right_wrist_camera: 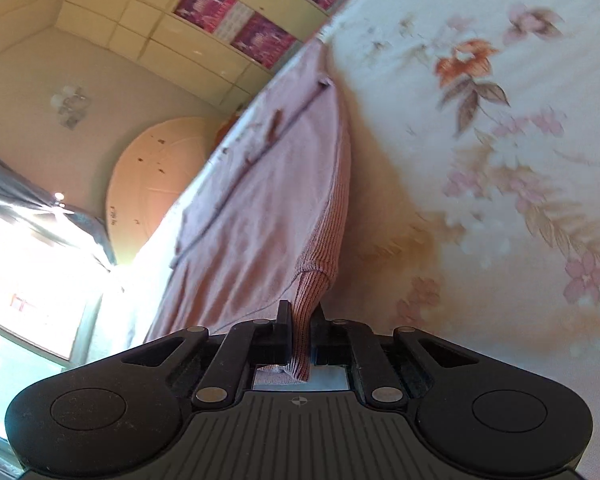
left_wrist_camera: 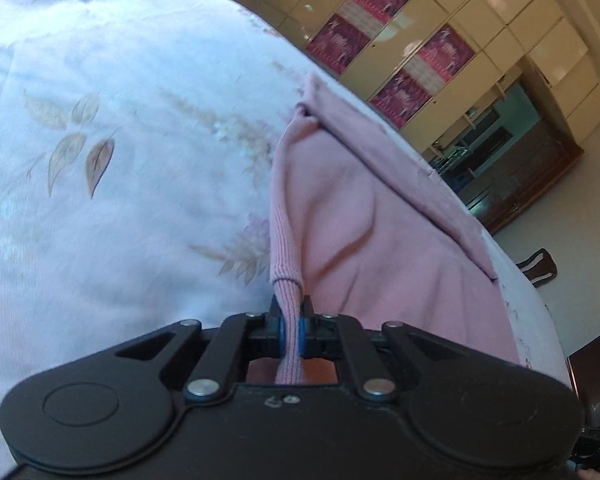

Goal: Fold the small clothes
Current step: 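Grasp the hem with the left tool while the right tool grasps the hem beside it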

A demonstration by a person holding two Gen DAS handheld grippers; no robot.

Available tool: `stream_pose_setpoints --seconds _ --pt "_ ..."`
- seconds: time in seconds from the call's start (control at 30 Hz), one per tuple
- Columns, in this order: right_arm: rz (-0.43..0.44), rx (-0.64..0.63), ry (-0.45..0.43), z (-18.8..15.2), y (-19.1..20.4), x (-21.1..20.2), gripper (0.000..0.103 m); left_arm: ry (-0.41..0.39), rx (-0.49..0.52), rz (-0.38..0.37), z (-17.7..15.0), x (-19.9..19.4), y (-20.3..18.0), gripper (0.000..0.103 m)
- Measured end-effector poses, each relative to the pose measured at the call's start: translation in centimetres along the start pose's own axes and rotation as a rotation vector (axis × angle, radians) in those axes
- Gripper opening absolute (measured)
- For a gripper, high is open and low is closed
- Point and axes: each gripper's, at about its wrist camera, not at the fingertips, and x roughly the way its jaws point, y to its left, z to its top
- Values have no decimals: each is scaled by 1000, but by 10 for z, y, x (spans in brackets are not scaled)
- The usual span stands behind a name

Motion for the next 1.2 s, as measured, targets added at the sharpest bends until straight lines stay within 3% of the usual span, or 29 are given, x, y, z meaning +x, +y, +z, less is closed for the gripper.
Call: stream_pose_setpoints --seconds 0.13,0.33,0.63,0.77,0.9,1.07,1.2 --pt "36 52 -42 0 -2 -6 7 -20 -69 -17 5 -1 5 5" --pt "80 -22 -111 29 29 -14 7 -63 -67 -66 31 -5 -11 5" --pt "149 -69 -228 127 98 11 7 -160 -81 -215 134 27 -64 5" --pt "127 -53 -258 187 115 41 7 -162 -36 -222 189 75 -91 5" --pt "94 -7 -241 248 118 97 7 -125 10 -191 236 142 -102 5" --pt "56 107 -207 305 85 174 7 -59 35 -132 272 235 -92 5" --pt "-9 195 -217 329 48 217 7 -14 22 -106 286 286 -75 5"
